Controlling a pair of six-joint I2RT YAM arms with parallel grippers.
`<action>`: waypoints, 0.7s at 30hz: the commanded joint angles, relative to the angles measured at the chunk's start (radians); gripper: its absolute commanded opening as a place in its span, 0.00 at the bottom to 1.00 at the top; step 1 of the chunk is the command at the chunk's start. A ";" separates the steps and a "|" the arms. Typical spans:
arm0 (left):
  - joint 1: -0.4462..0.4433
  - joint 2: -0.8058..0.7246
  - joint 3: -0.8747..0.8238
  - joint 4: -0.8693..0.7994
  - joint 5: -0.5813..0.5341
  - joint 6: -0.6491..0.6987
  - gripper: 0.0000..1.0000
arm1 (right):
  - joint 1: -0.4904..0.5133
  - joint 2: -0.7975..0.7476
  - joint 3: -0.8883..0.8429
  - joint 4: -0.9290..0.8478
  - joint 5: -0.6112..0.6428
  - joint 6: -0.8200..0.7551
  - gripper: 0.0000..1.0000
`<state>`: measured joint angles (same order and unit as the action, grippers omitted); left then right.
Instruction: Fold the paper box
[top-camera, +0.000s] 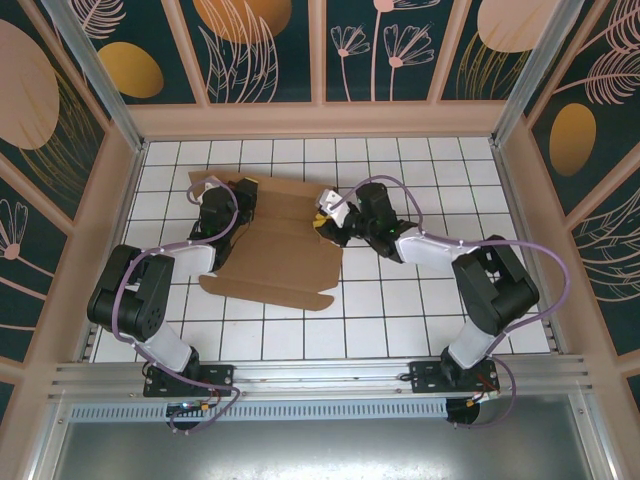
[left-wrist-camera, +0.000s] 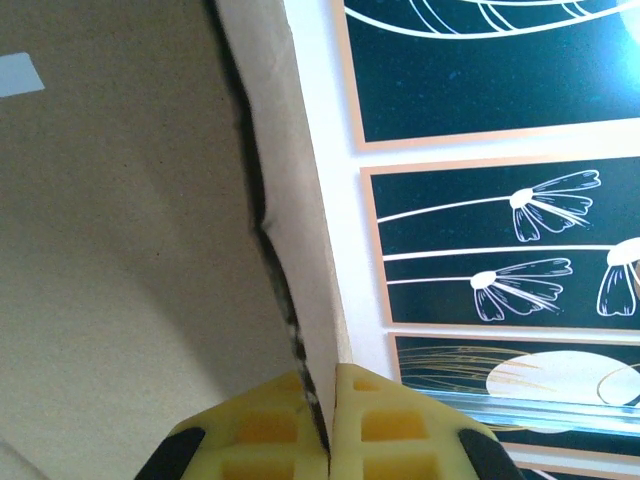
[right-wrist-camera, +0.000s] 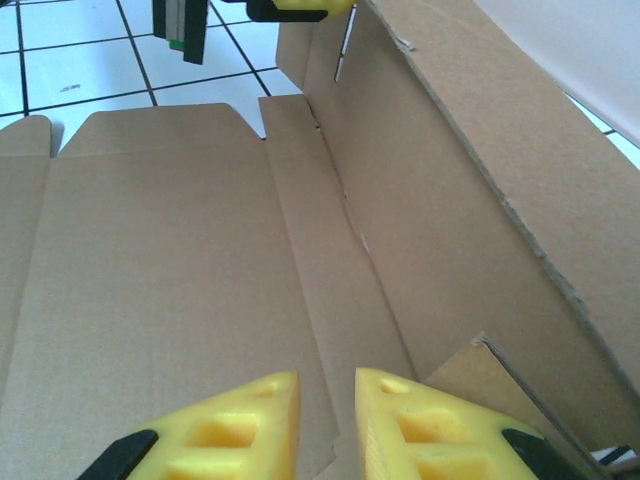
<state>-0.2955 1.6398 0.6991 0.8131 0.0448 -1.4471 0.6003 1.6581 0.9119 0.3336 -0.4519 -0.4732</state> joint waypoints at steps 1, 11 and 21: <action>-0.008 0.014 -0.054 -0.141 0.031 0.038 0.00 | -0.004 -0.070 -0.033 0.004 0.021 0.009 0.23; -0.007 -0.005 -0.101 -0.121 0.009 0.099 0.00 | -0.009 -0.269 -0.058 -0.051 -0.093 0.072 0.29; -0.007 -0.005 -0.092 -0.129 0.006 0.110 0.00 | -0.168 -0.304 -0.063 -0.155 0.018 0.025 0.38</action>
<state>-0.2974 1.6096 0.6430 0.8593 0.0441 -1.3834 0.4393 1.3132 0.8547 0.2726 -0.4774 -0.3943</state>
